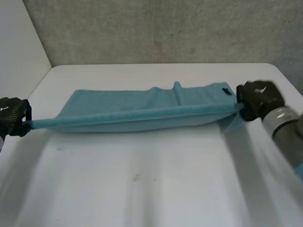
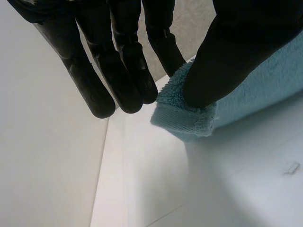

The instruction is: Fold the laundry

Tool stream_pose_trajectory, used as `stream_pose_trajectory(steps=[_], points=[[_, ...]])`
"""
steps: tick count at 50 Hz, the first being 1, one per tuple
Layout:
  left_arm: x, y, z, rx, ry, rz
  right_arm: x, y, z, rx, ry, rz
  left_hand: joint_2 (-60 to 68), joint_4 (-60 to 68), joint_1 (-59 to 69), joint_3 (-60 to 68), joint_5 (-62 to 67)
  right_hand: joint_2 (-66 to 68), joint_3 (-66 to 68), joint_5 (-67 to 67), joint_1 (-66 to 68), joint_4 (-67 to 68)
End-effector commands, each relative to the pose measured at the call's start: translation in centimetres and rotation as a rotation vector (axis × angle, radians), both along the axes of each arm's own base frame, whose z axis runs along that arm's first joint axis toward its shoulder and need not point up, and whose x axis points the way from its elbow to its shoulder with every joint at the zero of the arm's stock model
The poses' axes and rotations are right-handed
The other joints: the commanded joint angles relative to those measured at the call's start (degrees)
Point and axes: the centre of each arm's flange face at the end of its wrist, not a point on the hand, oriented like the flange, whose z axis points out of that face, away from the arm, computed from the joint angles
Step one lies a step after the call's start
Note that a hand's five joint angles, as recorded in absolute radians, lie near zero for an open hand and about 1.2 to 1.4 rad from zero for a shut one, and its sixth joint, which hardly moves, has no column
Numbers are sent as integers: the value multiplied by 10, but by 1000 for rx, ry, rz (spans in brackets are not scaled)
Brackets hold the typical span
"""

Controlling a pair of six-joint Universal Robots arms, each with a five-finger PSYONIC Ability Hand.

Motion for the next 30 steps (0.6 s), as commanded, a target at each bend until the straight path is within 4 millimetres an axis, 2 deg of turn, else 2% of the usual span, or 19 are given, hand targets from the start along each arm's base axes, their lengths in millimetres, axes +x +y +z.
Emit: stream_pose_trajectory(steps=[1,4,10,12,13,14,16,19,20,21,23,24,26,27,28,29,30], points=[[-8,20,19,36,52,-29,-27,17,63,34,132,-27,114,115,169,117,151,124,122,141,256,117],[-18,27,20,73,91,-82,-43,22,71,138,252,-8,114,115,169,117,151,124,122,141,256,117],[-34,34,7,136,97,-150,-43,33,51,280,401,103,114,115,169,117,151,124,122,141,256,117],[-38,31,-4,175,102,-163,-44,27,27,352,454,132,114,115,169,117,151,124,122,141,256,117],[-40,30,-10,198,104,-168,-44,26,21,367,461,137,114,115,169,117,151,124,122,141,256,117],[-44,26,-19,225,102,-187,-43,24,17,377,463,141,114,115,169,117,151,124,122,141,256,117],[-49,18,-23,235,93,-202,-43,18,9,387,465,143,114,115,169,117,151,124,122,141,256,117],[-55,0,-29,230,53,-196,-42,1,-1,357,466,130,114,115,169,117,151,124,122,141,256,117],[-58,-6,-29,219,38,-194,-42,-12,-2,318,473,108,114,115,169,117,151,124,122,141,256,117],[-65,-19,-23,177,7,-191,-43,-20,-1,294,476,92,114,115,169,117,151,124,122,141,256,117],[-76,-32,-12,119,-20,-193,-43,-34,4,239,480,56,114,115,169,117,151,124,122,141,256,117],[-82,-39,-5,82,-28,-192,-42,-48,16,165,480,12,114,115,169,117,151,124,122,141,256,117],[-97,-61,29,-56,-38,-181,-36,-61,38,62,466,-29,114,115,169,117,151,124,122,141,256,117],[-101,-69,45,-113,-37,-177,-36,-61,38,62,465,-30,114,115,169,117,151,124,122,141,256,117],[-104,-77,60,-170,-35,-169,-24,-77,87,-138,419,-95,114,115,169,117,151,124,122,141,256,117],[-109,-88,95,-290,-26,-155,-20,-79,105,-200,397,-113,114,115,169,117,151,124,122,141,256,117],[-110,-93,114,-351,-19,-145,-18,-81,124,-270,372,-133,114,115,169,117,151,124,122,141,256,117]])
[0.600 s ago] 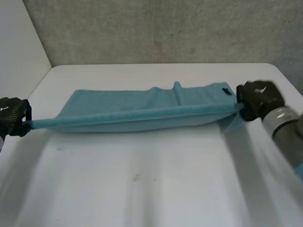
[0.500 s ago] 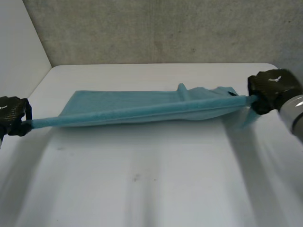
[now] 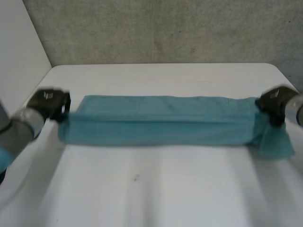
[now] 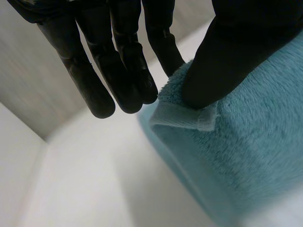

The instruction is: Fold the laundry

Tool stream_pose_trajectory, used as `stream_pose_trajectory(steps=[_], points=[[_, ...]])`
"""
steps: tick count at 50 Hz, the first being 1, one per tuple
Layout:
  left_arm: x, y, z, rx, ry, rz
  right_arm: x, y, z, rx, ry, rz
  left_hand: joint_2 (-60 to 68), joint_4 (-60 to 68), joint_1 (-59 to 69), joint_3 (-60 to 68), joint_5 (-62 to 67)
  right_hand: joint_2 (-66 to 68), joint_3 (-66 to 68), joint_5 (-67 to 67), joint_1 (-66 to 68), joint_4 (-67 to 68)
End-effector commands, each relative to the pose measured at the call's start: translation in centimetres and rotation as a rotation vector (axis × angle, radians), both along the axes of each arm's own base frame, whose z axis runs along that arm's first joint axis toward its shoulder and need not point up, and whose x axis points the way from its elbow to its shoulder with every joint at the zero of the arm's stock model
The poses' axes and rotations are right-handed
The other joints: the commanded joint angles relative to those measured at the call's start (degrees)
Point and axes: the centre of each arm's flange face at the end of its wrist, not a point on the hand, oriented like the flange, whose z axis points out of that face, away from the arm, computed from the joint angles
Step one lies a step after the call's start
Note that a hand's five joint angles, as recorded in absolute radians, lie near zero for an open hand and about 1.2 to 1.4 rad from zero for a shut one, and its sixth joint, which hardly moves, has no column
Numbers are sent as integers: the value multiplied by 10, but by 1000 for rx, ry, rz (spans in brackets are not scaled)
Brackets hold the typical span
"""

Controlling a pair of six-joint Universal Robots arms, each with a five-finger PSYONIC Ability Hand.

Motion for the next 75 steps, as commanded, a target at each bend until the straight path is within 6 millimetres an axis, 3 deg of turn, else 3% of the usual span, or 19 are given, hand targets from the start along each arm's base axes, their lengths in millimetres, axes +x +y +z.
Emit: stream_pose_trajectory(steps=[1,4,6,10,14,16,19,21,22,23,27,28,31,32,36,45,55,63,75], points=[[-31,-59,136,-489,52,53,25,-44,129,-565,-125,-69,111,114,168,114,151,124,120,135,256,117],[-33,-62,203,-718,110,74,30,-43,190,-807,-230,-60,111,114,168,114,151,124,120,135,256,117],[-31,-60,225,-805,138,86,30,-39,213,-898,-281,-48,111,114,168,114,151,124,120,135,256,117],[-29,-49,247,-878,191,93,34,-20,217,-882,-290,29,111,114,168,114,151,124,120,135,256,117],[-30,-48,229,-814,207,83,37,-13,198,-806,-278,86,111,114,168,114,151,124,120,135,256,117],[-26,-49,195,-704,210,81,39,-5,153,-639,-259,148,111,114,168,114,151,124,120,135,256,117],[-24,-47,178,-651,207,84,42,-2,125,-530,-242,172,111,114,168,114,151,124,120,135,256,117],[-23,-40,127,-495,180,89,41,4,100,-426,-206,180,111,114,168,114,151,124,120,135,256,117],[-23,-37,117,-465,174,91,41,4,100,-426,-206,180,111,114,168,114,151,124,120,135,256,117],[-22,-35,107,-433,167,90,40,10,76,-325,-159,187,111,114,168,114,151,124,120,135,256,117],[-21,-27,76,-341,148,93,39,14,32,-161,-75,209,111,114,168,114,151,124,120,135,256,117],[-21,-16,44,-249,130,76,38,16,21,-122,-52,219,111,114,168,114,151,124,120,135,256,117],[-22,-9,26,-207,123,54,36,19,-16,-2,35,245,111,114,168,114,151,124,120,135,256,117],[-22,-6,17,-192,120,46,36,19,-30,38,56,254,111,114,168,114,151,7,2,17,138,-1],[-17,-3,6,-178,117,52,35,18,-45,76,63,256,111,114,168,114,151,-273,-278,-263,-142,-281],[-11,1,2,-160,116,67,21,14,-25,18,-213,68,111,114,168,114,151,-433,-438,-423,-302,-441],[-2,0,1,-157,115,94,3,49,-21,6,-428,-77,111,114,168,114,151,-420,-424,-410,-288,-428],[5,0,4,-161,113,113,-31,80,-40,-53,-437,-182,111,114,168,114,151,-301,-305,-291,-169,-309],[5,3,1,-148,113,114,-45,82,-71,-68,-424,-155,111,114,168,114,151,-302,-307,-292,-171,-310]])
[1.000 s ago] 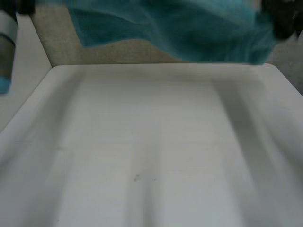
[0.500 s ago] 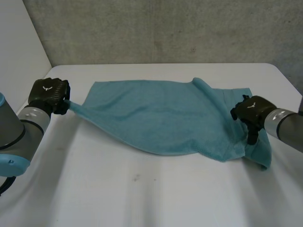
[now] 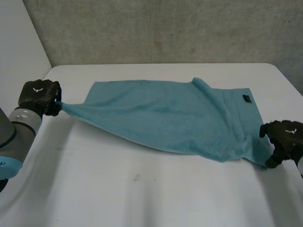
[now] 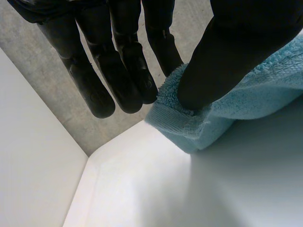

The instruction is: Fold the laundry

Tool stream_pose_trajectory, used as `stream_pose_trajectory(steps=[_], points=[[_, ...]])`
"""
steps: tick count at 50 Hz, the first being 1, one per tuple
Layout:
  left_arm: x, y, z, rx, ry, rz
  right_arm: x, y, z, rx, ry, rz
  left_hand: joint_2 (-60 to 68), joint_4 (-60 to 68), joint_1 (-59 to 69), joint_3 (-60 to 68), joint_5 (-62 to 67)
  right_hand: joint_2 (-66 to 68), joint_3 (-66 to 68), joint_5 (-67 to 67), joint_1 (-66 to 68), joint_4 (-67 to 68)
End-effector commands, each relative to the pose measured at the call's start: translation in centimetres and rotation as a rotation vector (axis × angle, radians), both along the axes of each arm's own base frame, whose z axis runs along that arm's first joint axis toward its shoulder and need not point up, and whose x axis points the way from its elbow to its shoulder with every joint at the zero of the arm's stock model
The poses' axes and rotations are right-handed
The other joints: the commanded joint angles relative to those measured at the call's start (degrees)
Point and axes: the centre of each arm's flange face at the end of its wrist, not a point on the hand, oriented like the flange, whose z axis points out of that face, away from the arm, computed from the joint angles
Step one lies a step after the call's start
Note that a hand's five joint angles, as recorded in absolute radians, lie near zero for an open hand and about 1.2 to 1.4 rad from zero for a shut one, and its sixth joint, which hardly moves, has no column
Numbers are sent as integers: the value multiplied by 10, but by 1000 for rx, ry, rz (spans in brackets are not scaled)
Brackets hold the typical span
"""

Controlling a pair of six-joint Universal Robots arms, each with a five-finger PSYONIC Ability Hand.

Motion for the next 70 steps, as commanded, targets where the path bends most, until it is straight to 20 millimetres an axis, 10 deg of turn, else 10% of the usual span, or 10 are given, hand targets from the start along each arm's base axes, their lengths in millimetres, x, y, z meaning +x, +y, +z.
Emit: stream_pose_trajectory(steps=[1,17,33,46,70], points=[[0,1,-2,6,0,-2,-8,-5,-19,-28,-1,14,111,114,168,114,141,57,57,67,108,58],[0,2,-3,11,-1,-1,-10,-20,-43,10,-2,13,111,114,168,114,141,89,88,99,139,90],[0,1,-4,11,0,-9,-14,-41,-41,-48,18,0,111,114,168,114,141,482,482,492,533,483],[0,7,4,18,-10,-8,-19,-50,7,-90,58,-20,111,114,168,114,141,482,482,492,533,483],[36,124,41,263,-190,21,-56,9,49,333,426,149,111,114,168,114,141,482,482,492,533,483]])
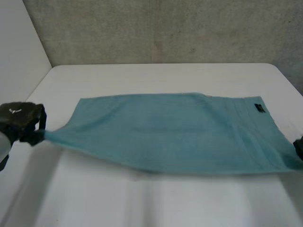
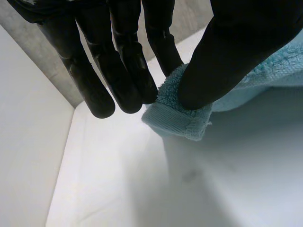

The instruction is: Fold the laundry

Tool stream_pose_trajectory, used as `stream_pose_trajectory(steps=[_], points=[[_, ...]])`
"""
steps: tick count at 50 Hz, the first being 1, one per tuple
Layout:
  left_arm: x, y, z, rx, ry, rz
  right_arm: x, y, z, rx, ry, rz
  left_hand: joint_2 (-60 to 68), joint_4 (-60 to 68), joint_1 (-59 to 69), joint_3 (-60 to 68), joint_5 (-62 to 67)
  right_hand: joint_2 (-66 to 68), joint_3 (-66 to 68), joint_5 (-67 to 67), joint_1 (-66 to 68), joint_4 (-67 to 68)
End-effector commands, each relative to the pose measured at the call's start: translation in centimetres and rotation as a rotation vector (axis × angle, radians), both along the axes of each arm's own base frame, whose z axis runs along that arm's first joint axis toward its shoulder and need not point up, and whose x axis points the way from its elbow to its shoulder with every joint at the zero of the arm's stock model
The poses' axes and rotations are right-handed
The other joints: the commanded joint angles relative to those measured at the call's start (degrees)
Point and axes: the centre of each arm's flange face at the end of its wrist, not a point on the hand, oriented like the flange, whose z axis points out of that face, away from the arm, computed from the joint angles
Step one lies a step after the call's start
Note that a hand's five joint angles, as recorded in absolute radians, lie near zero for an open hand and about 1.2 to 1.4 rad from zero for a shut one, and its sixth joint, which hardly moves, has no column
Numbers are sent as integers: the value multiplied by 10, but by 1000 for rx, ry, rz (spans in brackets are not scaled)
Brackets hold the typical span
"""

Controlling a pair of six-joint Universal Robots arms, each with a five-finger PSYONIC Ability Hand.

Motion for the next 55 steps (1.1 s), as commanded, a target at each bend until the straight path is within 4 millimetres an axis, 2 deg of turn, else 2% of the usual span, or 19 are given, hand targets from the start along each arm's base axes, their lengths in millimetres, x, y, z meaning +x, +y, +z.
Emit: stream_pose_trajectory(steps=[1,4,7,11,12,17,19,23,30,31,35,39,43,49,51,52,53,54,55], points=[[11,30,-2,24,-110,-31,-7,13,1,64,89,63,111,114,169,114,141,125,122,134,234,117],[12,29,-8,45,-91,-71,-7,8,4,32,98,75,111,114,169,114,141,125,122,134,234,117],[8,26,-9,44,-72,-110,-7,-7,1,-37,74,88,111,114,169,114,141,125,122,134,234,117],[3,6,-21,63,-53,-161,0,-32,-10,-102,2,78,111,114,169,114,141,125,122,134,234,117],[0,-7,-21,36,-56,-171,3,-37,-11,-116,-13,79,111,114,169,114,141,125,122,134,234,117],[-18,-46,-28,-22,-66,-204,23,-70,-14,-226,-60,91,111,114,169,114,141,125,122,134,234,117],[-20,-70,-33,-39,-69,-166,32,-86,-14,-280,-55,89,111,114,169,114,141,125,122,134,234,117],[-26,-106,-45,-55,-71,-114,50,-113,-17,-371,-25,96,111,114,169,114,141,125,122,134,234,117],[-39,-157,-63,-136,-80,-102,74,-158,-33,-517,12,91,111,114,169,114,141,125,122,134,234,117],[-42,-170,-67,-177,-85,-100,77,-162,-34,-536,13,91,111,114,169,114,141,125,122,134,234,117],[-48,-193,-78,-256,-89,-73,87,-183,-41,-631,22,80,111,114,169,114,141,125,122,134,234,117],[-60,-206,-87,-296,-92,-79,94,-199,-51,-709,27,69,111,114,169,114,141,125,122,134,234,117],[-63,-217,-92,-319,-88,-87,101,-214,-55,-809,24,57,111,114,169,114,141,125,122,134,234,117],[-71,-218,-102,-328,-76,-145,111,-221,-67,-846,20,54,111,114,169,114,141,110,108,120,219,103],[-77,-214,-105,-339,-68,-186,115,-219,-71,-841,18,57,111,114,169,114,141,-250,-252,-240,-141,-257],[-82,-211,-107,-349,-64,-214,115,-219,-71,-841,18,57,-150,-147,-92,-147,-120,-252,-254,-242,-143,-259],[-84,-209,-108,-355,-62,-226,118,-218,-72,-838,18,55,-345,-341,-287,-341,-314,-390,-392,-380,-281,-397],[-86,-207,-108,-361,-61,-237,120,-216,-73,-829,25,35,-485,-482,-427,-481,-454,-575,-578,-566,-466,-583],[-89,-203,-107,-378,-56,-259,119,-214,-75,-818,35,1,-578,-575,-520,-574,-547,-575,-578,-566,-466,-583]])
